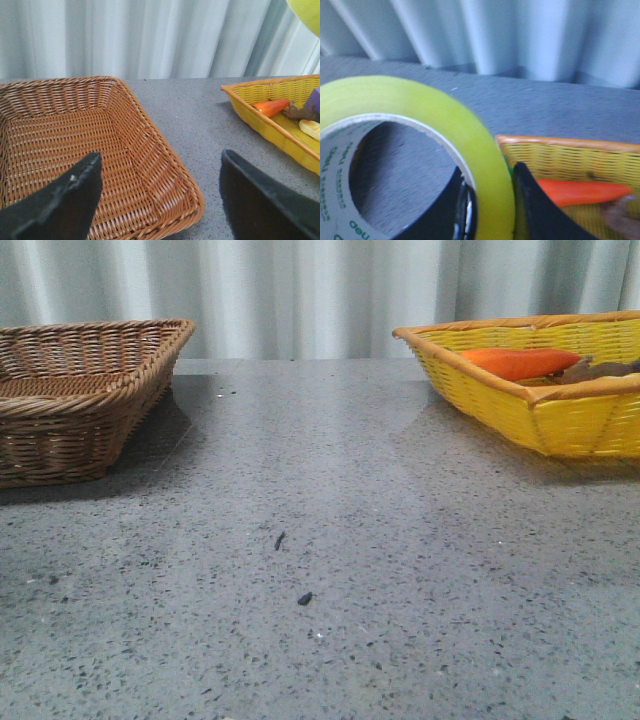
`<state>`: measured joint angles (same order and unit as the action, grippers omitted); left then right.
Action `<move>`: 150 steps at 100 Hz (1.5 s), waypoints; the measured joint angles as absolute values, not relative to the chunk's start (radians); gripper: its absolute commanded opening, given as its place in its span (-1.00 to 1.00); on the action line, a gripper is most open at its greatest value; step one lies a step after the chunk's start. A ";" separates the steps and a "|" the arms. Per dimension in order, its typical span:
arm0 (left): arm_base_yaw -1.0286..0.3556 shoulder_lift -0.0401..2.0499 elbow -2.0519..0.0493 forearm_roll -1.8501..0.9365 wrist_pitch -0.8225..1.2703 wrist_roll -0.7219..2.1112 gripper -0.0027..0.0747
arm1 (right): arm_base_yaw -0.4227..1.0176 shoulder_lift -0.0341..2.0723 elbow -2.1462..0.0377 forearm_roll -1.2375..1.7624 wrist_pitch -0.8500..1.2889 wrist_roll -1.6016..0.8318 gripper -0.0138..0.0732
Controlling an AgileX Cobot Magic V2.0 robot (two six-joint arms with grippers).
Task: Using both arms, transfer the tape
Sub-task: 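Set the tape roll on the table between the baskets, release, then lower the left gripper onto the tape roll and grasp it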
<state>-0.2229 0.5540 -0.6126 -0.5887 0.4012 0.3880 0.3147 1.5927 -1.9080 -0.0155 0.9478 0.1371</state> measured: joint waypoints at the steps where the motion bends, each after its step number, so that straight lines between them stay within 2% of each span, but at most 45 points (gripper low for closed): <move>1: -0.223 0.556 -0.613 -0.589 0.401 0.388 0.26 | 0.320 1.596 -1.908 -0.015 0.948 0.137 -0.82; 28: -0.223 0.576 -0.613 -0.597 0.404 0.388 0.26 | 0.477 1.783 -1.911 -0.006 0.980 0.135 -0.82; 47: -0.223 0.576 -0.613 -0.611 0.439 0.388 0.26 | 0.484 1.954 -1.911 -0.036 1.036 0.135 -0.82; 66: -0.223 0.576 -0.613 -0.611 0.503 0.388 0.26 | 0.476 2.015 -1.911 -0.055 1.053 0.135 -0.80; 76: -0.223 0.576 -0.613 -0.611 0.521 0.388 0.26 | 0.476 2.020 -1.911 -0.057 1.051 0.133 -0.55; 91: -0.223 0.576 -0.613 -0.611 0.530 0.388 0.26 | 0.476 2.020 -1.911 -0.063 1.045 0.133 0.09; 99: -0.223 0.576 -0.613 -0.611 0.533 0.388 0.26 | 0.476 2.013 -1.911 -0.065 1.039 0.133 0.22; 113: -0.223 0.576 -0.613 -0.613 0.534 0.388 0.26 | 0.474 1.959 -1.911 -0.065 1.037 0.133 0.07; 142: -0.223 0.576 -0.613 -0.620 0.536 0.388 0.23 | 0.509 1.628 -1.911 -0.070 1.082 0.067 -0.84; 150: -0.223 0.586 -0.613 -0.636 0.536 0.388 0.07 | 0.539 1.508 -1.911 -0.070 1.095 0.031 -0.84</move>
<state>-0.2229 0.5859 -0.6126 -0.6361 0.5361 0.3880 0.5390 1.5082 -1.9107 -0.0697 1.0947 0.0308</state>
